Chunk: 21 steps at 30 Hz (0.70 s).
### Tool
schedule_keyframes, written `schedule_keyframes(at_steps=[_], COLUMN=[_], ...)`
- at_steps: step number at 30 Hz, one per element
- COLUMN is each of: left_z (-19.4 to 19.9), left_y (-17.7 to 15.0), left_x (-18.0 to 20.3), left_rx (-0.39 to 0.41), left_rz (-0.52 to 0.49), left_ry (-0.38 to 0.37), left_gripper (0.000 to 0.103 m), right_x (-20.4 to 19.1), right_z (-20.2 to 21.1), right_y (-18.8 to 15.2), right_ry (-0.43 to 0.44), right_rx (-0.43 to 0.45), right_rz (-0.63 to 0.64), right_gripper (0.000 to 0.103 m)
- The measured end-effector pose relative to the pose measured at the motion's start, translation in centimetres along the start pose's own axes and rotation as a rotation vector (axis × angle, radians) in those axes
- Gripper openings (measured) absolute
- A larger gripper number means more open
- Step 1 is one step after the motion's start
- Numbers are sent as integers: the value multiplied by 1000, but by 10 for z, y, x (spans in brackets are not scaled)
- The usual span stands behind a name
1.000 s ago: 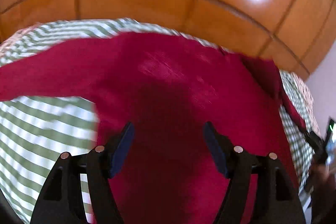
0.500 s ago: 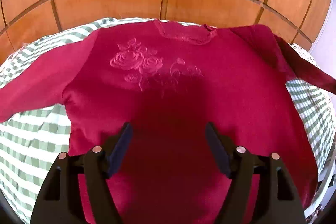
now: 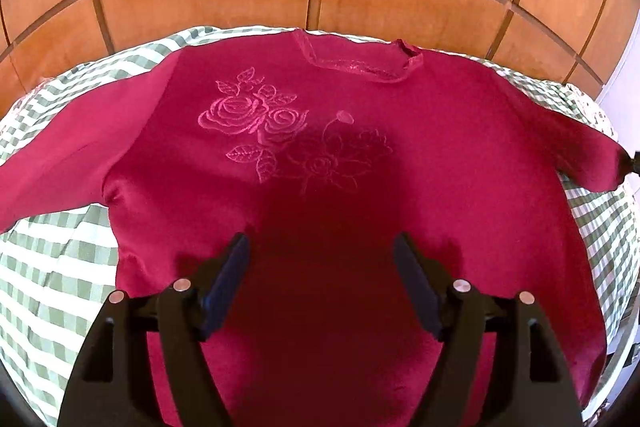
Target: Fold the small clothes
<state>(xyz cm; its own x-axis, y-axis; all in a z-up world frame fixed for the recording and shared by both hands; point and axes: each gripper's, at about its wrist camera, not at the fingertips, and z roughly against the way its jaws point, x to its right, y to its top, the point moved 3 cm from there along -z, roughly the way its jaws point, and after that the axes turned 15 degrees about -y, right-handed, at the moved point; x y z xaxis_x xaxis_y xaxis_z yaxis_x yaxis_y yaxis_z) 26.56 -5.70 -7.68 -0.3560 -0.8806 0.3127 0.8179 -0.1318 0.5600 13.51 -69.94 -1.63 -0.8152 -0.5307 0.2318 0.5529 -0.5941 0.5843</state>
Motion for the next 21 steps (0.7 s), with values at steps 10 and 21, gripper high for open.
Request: schedule_keyframes(at_steps=[10, 21], left_z=[0, -2], left_y=[-5, -22], left_x=[1, -4], left_rx=[7, -25], left_rz=[3, 18], left_ry=[11, 31], left_gripper=[77, 84], right_x=[4, -40], right_z=[-17, -11], right_y=[-87, -62], right_ry=[346, 227], right_rx=[-171, -67], right_rz=[-297, -204], right_gripper=[65, 5])
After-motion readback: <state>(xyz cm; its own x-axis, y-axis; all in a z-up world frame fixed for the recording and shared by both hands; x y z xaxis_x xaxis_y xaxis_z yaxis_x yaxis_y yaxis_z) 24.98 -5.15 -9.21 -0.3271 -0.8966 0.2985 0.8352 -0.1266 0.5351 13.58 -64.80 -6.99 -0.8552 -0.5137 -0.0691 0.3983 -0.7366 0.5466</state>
